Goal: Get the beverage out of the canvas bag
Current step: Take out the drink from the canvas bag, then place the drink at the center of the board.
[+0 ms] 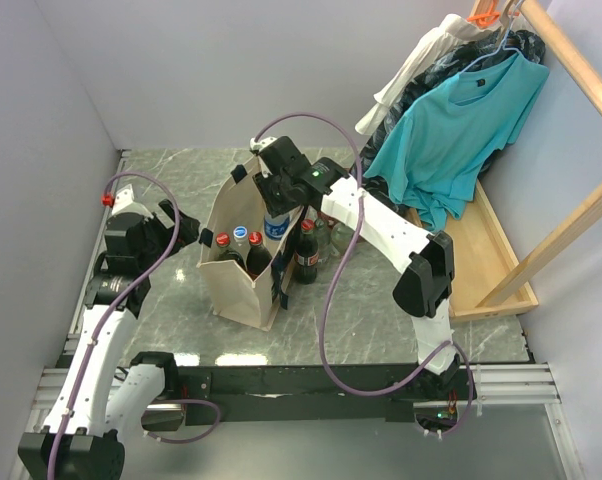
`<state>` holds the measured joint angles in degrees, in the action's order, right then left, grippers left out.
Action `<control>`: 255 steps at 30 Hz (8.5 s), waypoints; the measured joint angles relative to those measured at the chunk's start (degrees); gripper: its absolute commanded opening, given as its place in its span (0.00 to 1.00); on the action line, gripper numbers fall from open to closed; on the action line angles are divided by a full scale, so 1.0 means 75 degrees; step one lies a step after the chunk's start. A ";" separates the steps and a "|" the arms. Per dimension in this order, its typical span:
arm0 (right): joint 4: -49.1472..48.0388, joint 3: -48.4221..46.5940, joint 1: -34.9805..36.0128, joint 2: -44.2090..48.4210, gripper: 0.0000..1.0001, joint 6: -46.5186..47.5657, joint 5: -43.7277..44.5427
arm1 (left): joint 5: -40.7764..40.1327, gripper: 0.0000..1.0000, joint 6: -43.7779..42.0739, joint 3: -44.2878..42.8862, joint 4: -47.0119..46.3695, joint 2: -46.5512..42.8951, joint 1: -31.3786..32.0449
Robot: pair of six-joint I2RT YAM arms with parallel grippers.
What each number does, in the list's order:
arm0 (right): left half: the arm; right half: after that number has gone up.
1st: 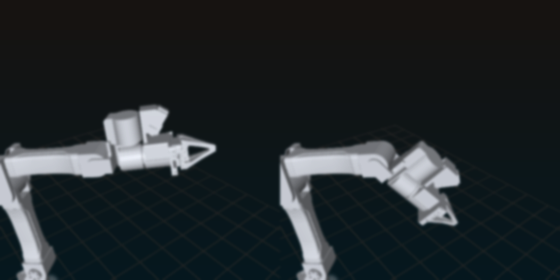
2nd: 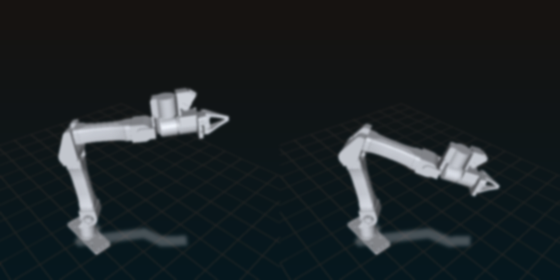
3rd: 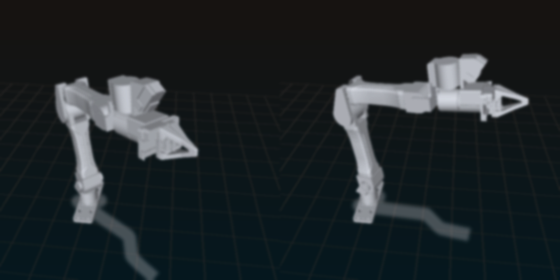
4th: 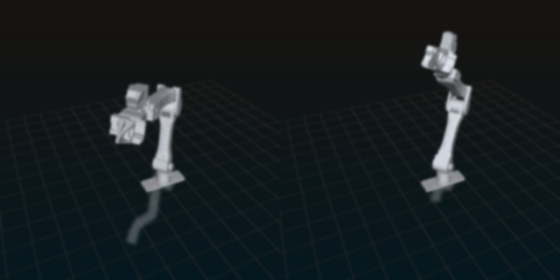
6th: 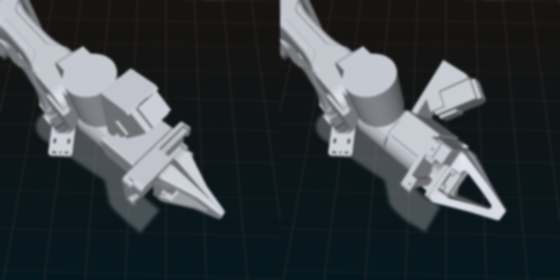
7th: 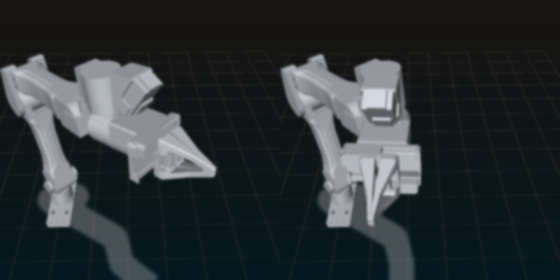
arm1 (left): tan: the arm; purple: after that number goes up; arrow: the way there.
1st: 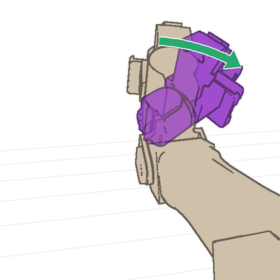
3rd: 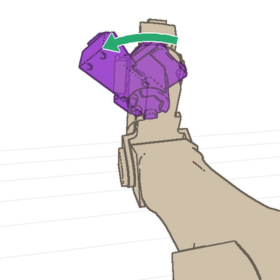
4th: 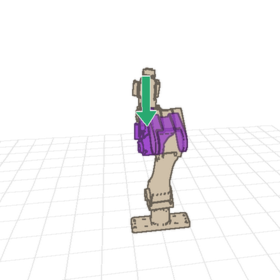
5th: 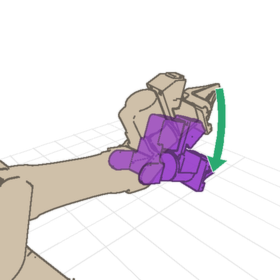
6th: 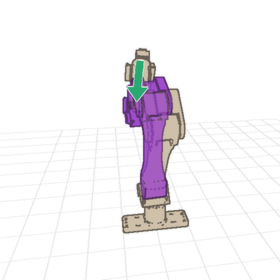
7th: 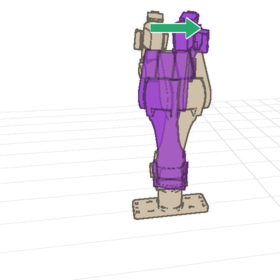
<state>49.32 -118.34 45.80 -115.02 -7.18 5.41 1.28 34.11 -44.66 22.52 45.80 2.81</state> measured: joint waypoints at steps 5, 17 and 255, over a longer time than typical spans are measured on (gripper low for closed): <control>-0.0017 -0.0265 0.0000 0.0003 0.00 0.0047 0.0125 | -0.0224 0.96 0.0026 0.0000 -0.0003 -0.0291 0.0000; 0.0073 -0.0717 -0.0006 0.0003 0.00 0.0093 0.0259 | -0.0414 0.96 0.0087 0.0047 0.0003 -0.0495 0.0000; -0.6114 0.9308 0.0423 0.6318 0.35 -0.0577 0.3045 | 0.2247 0.96 -0.1661 0.0003 -0.0731 -0.0772 -0.0866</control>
<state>3.46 -48.53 48.97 -67.64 -11.51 28.25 18.13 21.65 -44.64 17.04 40.01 -3.68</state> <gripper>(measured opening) 0.420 0.966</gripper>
